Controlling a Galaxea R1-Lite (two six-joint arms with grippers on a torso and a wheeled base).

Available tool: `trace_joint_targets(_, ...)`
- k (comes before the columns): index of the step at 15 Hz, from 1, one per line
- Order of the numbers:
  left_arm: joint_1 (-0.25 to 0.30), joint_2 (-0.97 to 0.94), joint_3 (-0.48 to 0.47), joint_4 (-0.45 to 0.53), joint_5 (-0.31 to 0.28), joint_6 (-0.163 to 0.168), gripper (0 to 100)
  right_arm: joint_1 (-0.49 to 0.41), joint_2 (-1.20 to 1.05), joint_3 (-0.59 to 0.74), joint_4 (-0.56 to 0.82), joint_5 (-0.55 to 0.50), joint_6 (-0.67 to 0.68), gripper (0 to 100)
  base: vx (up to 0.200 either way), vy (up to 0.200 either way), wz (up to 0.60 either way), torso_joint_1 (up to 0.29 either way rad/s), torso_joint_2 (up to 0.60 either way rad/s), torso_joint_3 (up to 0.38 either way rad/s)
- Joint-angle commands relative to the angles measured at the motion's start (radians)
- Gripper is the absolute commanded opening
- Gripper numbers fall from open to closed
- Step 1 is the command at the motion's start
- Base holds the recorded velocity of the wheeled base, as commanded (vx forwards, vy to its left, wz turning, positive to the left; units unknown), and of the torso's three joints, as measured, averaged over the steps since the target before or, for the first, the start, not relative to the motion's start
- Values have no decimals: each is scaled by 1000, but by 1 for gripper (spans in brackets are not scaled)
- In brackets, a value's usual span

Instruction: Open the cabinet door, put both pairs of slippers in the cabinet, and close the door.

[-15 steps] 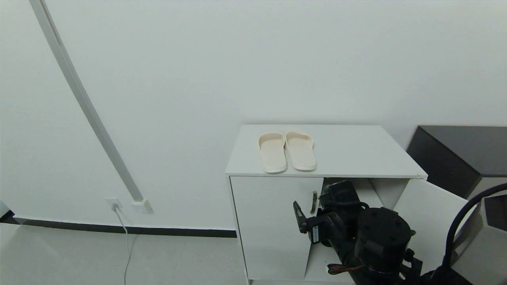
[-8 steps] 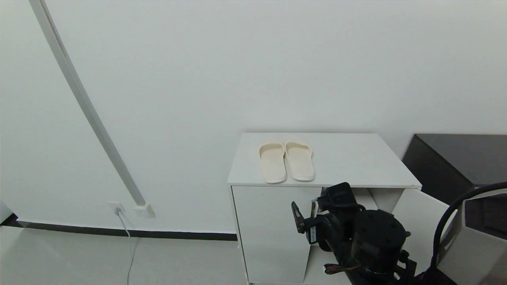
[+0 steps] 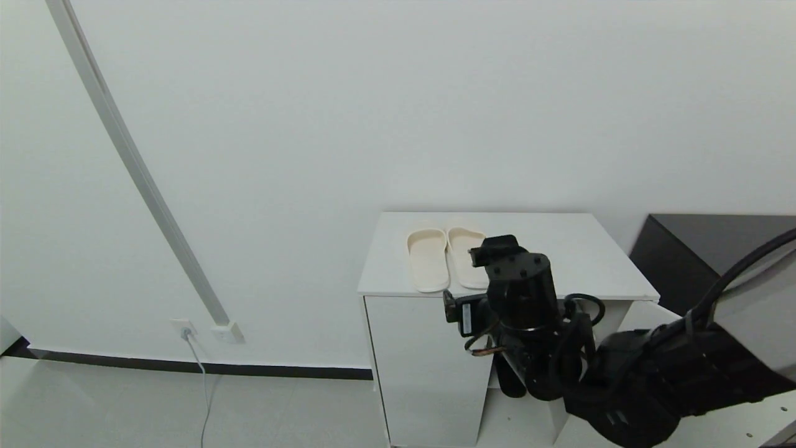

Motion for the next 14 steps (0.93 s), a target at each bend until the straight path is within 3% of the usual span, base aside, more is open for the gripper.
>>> trace_joint_targets(1, 1, 1, 0, -1, 0, 0, 0, 3, -49, -152, 125, 2, 52, 100, 0, 0, 0, 0, 0, 0)
trace_joint_targets(3, 1, 1, 0, -1, 0, 0, 0, 23, -47, -178, 208, 3, 101, 100, 0, 0, 0, 0, 0, 0)
trace_joint_targets(6, 1, 1, 0, 1, 0, -2, 0, 24, -15, -175, 214, 13, 114, 100, 0, 0, 0, 0, 0, 0)
trace_joint_targets(14, 1, 1, 0, 1, 1, -2, 0, 18, 76, -172, 187, 10, 136, 100, 200, 0, 0, 2, -1, 2)
